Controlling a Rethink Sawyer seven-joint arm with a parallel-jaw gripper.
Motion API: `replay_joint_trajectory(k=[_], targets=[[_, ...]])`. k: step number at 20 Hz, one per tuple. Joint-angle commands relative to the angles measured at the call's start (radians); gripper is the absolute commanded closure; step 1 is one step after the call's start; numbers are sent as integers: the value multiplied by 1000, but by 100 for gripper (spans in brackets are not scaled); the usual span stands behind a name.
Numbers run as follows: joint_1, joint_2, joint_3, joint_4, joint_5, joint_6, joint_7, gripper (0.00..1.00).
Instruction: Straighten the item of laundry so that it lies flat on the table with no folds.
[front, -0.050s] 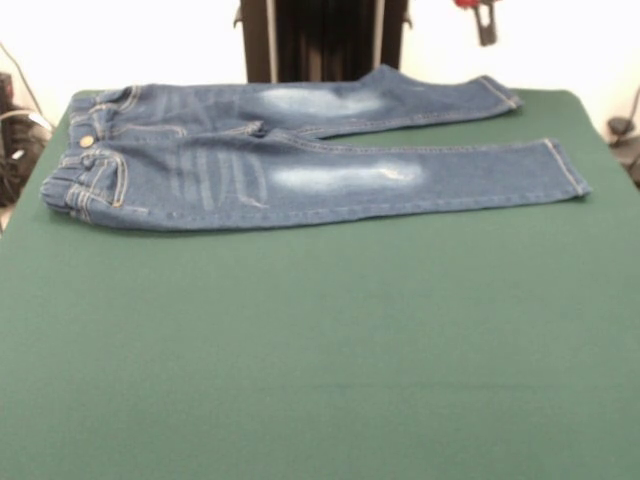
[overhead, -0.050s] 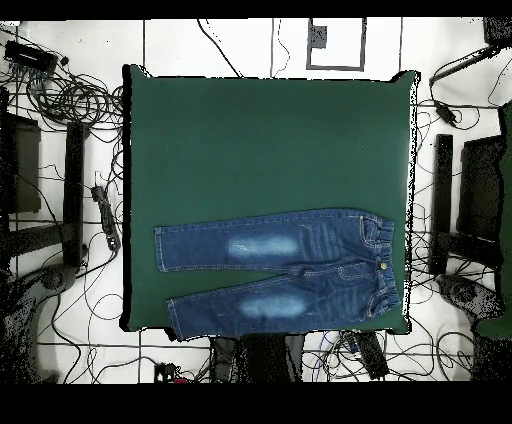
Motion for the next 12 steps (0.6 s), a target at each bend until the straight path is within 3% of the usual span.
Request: replay_joint_trajectory(k=[1,12], targets=[[12,280,68,51,77,154,239,100],[-40,360,79,81,95,53,185,100]])
